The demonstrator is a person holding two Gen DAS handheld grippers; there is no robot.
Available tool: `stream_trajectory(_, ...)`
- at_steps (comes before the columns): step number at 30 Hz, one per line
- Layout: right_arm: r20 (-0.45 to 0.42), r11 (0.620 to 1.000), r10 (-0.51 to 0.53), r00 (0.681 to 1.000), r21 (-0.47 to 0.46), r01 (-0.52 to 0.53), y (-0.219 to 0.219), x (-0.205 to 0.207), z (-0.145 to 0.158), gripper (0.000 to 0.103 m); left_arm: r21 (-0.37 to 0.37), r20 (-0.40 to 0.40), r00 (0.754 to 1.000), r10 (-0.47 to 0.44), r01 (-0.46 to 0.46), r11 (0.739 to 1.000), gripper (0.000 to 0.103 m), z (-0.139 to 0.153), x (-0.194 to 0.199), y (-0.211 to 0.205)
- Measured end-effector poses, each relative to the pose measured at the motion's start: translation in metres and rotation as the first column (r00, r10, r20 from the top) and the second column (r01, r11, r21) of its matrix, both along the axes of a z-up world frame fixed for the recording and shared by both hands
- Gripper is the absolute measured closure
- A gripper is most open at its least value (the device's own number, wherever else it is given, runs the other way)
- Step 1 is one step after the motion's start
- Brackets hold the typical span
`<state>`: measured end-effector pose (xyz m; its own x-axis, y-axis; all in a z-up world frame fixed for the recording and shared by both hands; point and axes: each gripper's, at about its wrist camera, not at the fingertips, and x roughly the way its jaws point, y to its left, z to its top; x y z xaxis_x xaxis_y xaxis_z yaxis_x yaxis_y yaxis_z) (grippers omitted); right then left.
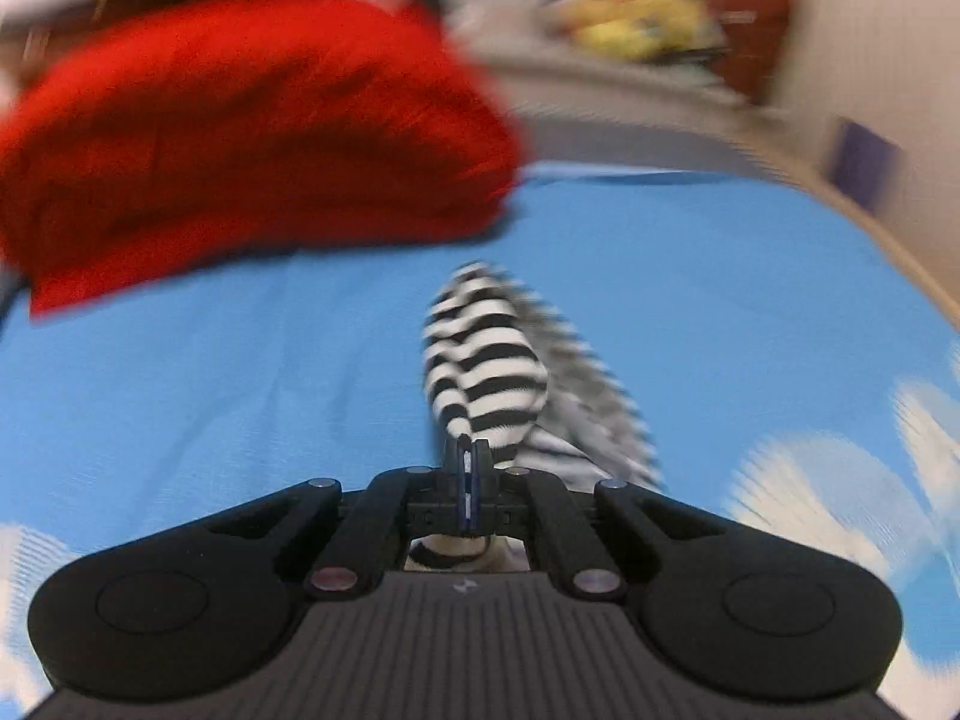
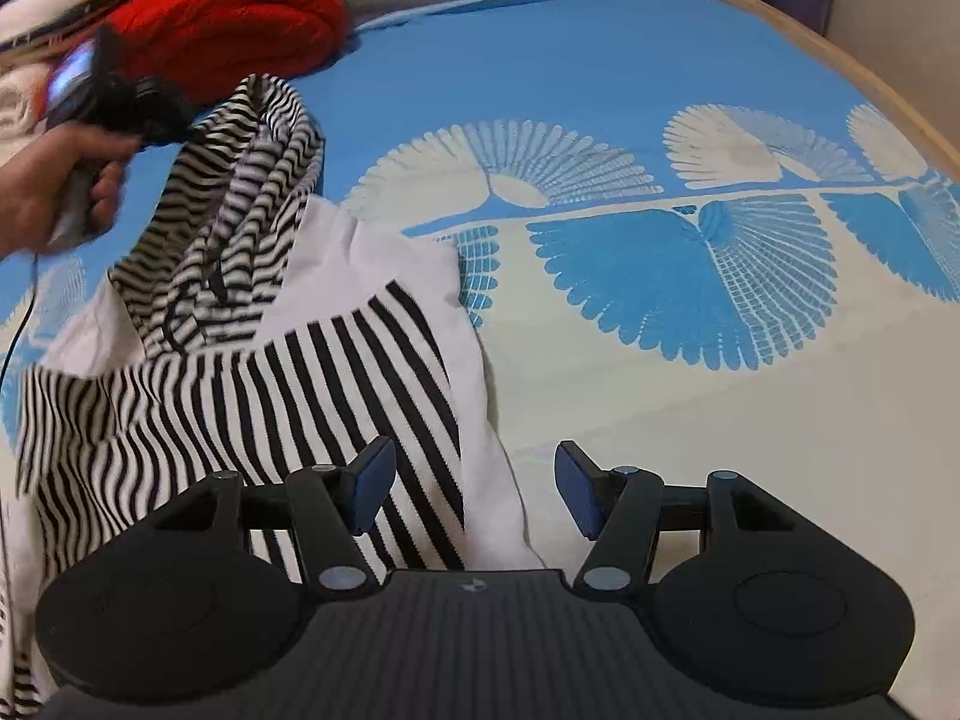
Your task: Fold small clothes
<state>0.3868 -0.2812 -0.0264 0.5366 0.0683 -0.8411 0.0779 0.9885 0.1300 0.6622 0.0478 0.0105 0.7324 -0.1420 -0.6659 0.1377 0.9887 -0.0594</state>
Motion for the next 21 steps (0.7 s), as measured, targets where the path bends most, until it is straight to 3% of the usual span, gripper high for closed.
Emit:
stream_trajectory(3, 0.038, 1.000, -0.015, 0.999, 0.023, 0.014, -0.004, -0.006, 0.015, 0.042, -0.011, 0.104, 0.983, -0.151, 0.153, 0.988, 0.102, 0.039, -0.110, -0.008)
stream_trajectory(6, 0.069, 0.999, -0.031, 0.997, 0.044, 0.028, -0.008, -0.013, 0.029, 0.042, 0.005, 0.134, 0.932, -0.336, 0.338, 0.941, 0.102, 0.051, -0.237, -0.013)
stream_trajectory(8, 0.090, 0.996, -0.058, 0.994, 0.073, 0.051, -0.012, -0.018, 0.037, 0.043, 0.054, 0.063, 0.894, -0.443, 0.440, 0.896, 0.102, 0.043, -0.319, -0.011)
stream_trajectory(10, 0.117, 0.993, -0.082, 0.990, 0.099, 0.070, -0.015, -0.024, 0.045, 0.043, 0.083, -0.046, 0.901, -0.431, 0.434, 0.897, 0.097, 0.028, -0.365, -0.003)
stream_trajectory(12, 0.134, 0.989, -0.103, 0.986, 0.117, 0.088, -0.016, -0.029, 0.049, 0.043, 0.072, -0.129, 0.955, -0.268, 0.279, 0.958, 0.097, 0.023, -0.380, 0.017)
stream_trajectory(13, 0.141, 0.987, -0.113, 0.984, 0.130, 0.095, -0.016, -0.032, 0.050, 0.043, 0.019, -0.149, 0.978, -0.149, 0.153, 0.988, 0.097, 0.025, -0.379, 0.035)
stream_trajectory(14, 0.146, 0.983, -0.124, 0.982, 0.152, 0.102, -0.015, -0.034, 0.050, 0.043, -0.055, -0.167, 0.986, -0.030, 0.021, 0.998, 0.097, 0.030, -0.375, 0.051)
stream_trajectory(15, 0.146, 0.980, -0.131, 0.981, 0.168, 0.106, -0.014, -0.036, 0.050, 0.048, -0.146, -0.205, 0.973, 0.109, -0.141, 0.979, 0.094, 0.033, -0.369, 0.070)
stream_trajectory(16, 0.144, 0.976, -0.138, 0.980, 0.186, 0.110, -0.013, -0.037, 0.049, 0.057, -0.214, -0.244, 0.949, 0.198, -0.252, 0.944, 0.094, 0.033, -0.363, 0.082)
stream_trajectory(18, 0.156, 0.968, -0.145, 0.977, 0.228, 0.107, -0.009, -0.039, 0.048, 0.065, -0.285, -0.281, 0.920, 0.272, -0.350, 0.892, 0.084, 0.023, -0.353, 0.090)
stream_trajectory(21, 0.148, 0.954, -0.135, 0.980, 0.285, 0.089, 0.000, -0.036, 0.042, 0.066, -0.264, -0.368, 0.886, 0.282, -0.390, 0.882, 0.081, -0.006, -0.336, 0.079)
